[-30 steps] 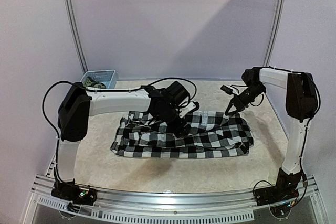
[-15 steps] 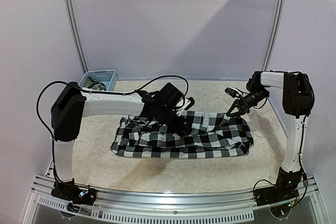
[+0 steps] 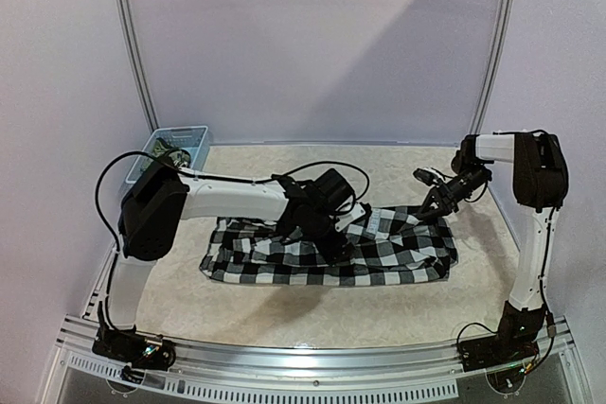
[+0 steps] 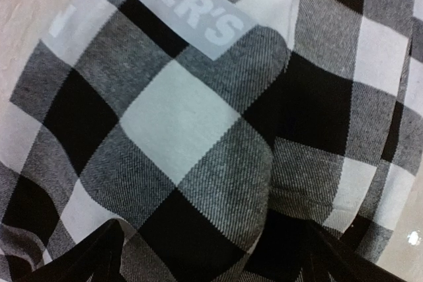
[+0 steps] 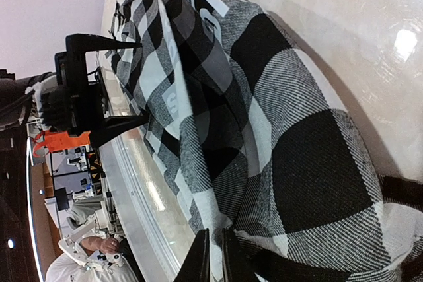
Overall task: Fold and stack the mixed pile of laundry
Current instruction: Smooth out the rectangle-folded shirt at the center of the board.
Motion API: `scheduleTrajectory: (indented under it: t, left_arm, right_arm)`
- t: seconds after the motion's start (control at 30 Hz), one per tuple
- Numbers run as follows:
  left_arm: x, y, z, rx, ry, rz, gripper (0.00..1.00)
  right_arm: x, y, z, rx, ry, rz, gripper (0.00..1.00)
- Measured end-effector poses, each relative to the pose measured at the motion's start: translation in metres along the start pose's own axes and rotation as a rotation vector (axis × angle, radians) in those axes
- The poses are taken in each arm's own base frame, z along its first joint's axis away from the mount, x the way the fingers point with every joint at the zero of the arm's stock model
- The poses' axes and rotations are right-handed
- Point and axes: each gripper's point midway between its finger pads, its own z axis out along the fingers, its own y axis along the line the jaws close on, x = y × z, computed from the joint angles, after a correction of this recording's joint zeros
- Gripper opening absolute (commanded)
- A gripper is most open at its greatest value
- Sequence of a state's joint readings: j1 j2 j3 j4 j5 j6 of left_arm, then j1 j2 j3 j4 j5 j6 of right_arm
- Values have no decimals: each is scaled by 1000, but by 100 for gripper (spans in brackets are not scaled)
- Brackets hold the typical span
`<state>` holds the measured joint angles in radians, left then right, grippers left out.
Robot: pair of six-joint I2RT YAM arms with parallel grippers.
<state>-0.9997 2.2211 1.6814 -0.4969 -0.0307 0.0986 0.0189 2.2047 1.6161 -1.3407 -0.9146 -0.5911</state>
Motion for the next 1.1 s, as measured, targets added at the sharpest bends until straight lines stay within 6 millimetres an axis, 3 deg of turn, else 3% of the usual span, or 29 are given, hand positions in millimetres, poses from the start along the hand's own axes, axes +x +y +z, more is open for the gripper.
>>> scheduleTrajectory:
  t: [0.27,0.4,0.6,0.77,0.9,1.1]
  left_arm:
    - [-1,3,9,-54,26,75,79]
    - [-3,6,6,-72,31,90,71]
    - [4,11,5,-95,62,121,45]
    - [9,9,1,-83,87,144,36]
    - [9,5,-2,-59,87,143,61]
    - [4,2,-13,-41,67,112,77]
  right_arm:
    - [2,-1,0,7,7,12,8]
    - [5,-5,1,23,20,15,3]
    - [12,-21,4,90,48,44,0]
    - [10,-29,-1,165,50,42,1]
    - [6,-21,-15,228,21,1,12]
    - [-8,14,-33,296,-48,-127,15]
